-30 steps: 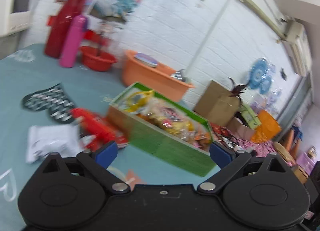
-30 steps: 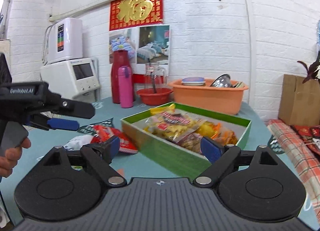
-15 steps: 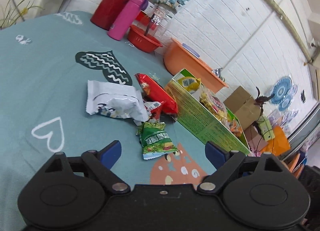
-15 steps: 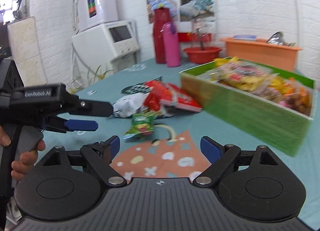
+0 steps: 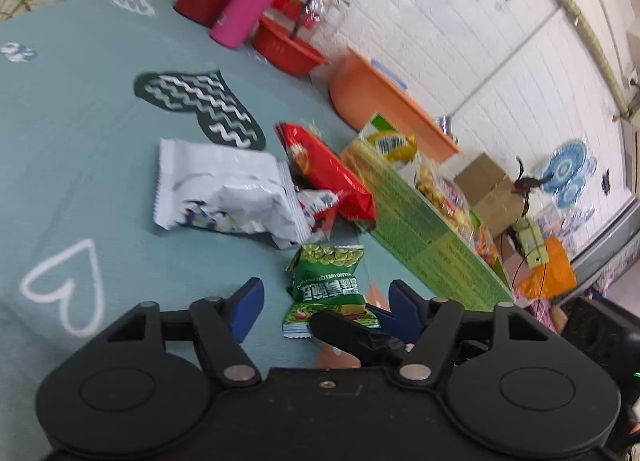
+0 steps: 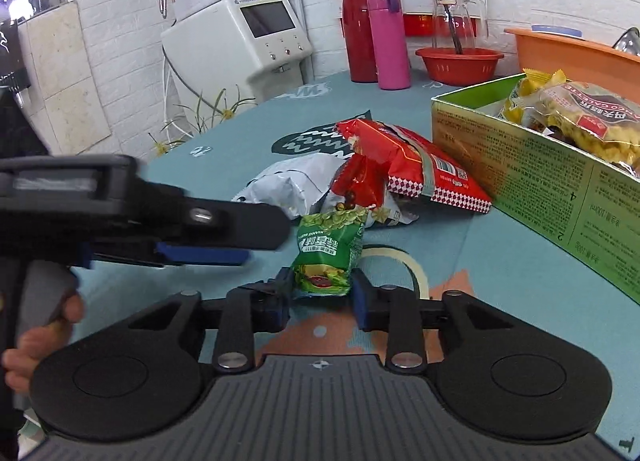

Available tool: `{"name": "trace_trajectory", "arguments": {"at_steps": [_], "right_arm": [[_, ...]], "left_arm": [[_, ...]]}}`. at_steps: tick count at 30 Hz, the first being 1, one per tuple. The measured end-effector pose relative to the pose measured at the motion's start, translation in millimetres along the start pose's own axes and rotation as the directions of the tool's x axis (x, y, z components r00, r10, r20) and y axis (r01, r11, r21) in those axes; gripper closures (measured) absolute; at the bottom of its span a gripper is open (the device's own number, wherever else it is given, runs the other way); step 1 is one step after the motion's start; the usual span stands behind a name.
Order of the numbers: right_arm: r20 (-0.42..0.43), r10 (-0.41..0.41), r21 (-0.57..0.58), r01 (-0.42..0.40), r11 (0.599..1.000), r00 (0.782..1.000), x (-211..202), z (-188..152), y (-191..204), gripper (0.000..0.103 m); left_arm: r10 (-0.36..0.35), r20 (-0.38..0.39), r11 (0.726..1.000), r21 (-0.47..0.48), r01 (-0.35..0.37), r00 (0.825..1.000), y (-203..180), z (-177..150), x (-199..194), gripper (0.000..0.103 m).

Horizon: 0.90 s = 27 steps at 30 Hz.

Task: Organize snacks
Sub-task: 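Grasp a green pea snack bag with the right gripper while the left grasps another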

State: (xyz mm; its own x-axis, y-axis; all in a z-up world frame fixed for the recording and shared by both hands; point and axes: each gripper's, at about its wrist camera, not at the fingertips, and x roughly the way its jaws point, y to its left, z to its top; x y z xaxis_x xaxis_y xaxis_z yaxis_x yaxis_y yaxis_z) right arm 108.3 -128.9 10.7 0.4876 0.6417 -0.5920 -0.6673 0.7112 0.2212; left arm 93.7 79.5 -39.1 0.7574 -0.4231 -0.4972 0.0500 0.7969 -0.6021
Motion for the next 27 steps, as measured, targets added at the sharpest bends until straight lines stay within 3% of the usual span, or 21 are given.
{"name": "trace_trajectory", "arguments": {"at_steps": [4, 5, 6, 13, 18, 27], "right_arm": [[0.007, 0.013, 0.018, -0.014, 1.0, 1.0, -13.7, -5.7, -0.7, 0.057], [0.009, 0.016, 0.022, -0.017, 1.0, 1.0, -15.8, -6.6, -0.4, 0.057], [0.009, 0.019, 0.024, -0.02, 1.0, 1.0, -17.4, -7.4, -0.3, 0.058], [0.018, -0.002, 0.06, 0.001, 0.998, 1.0, -27.3, -15.1, -4.1, 0.059], [0.077, -0.025, 0.087, 0.019, 0.996, 0.997, -47.9, -18.8, -12.7, 0.06], [0.248, -0.17, 0.118, 0.144, 0.982, 0.954, -97.4, -4.7, -46.5, 0.06]], "left_arm": [[-0.004, -0.022, 0.999, 0.039, 0.005, 1.0, -9.4, -3.0, 10.1, 0.047], [-0.007, -0.029, 0.999, 0.048, 0.009, 1.0, -11.4, -3.7, 12.7, 0.06], [-0.002, -0.036, 0.998, 0.064, 0.004, 0.999, -14.1, -4.9, 15.0, 0.064], [0.033, -0.057, 0.99, 0.141, -0.025, 0.998, -34.3, -14.1, 25.1, 0.06], [0.0, -0.042, 0.981, 0.196, 0.008, 0.999, -62.4, -11.6, 26.3, 0.06], [-0.108, -0.027, 0.932, 0.346, 0.11, 0.994, -139.6, 9.0, 58.0, 0.06]]}}
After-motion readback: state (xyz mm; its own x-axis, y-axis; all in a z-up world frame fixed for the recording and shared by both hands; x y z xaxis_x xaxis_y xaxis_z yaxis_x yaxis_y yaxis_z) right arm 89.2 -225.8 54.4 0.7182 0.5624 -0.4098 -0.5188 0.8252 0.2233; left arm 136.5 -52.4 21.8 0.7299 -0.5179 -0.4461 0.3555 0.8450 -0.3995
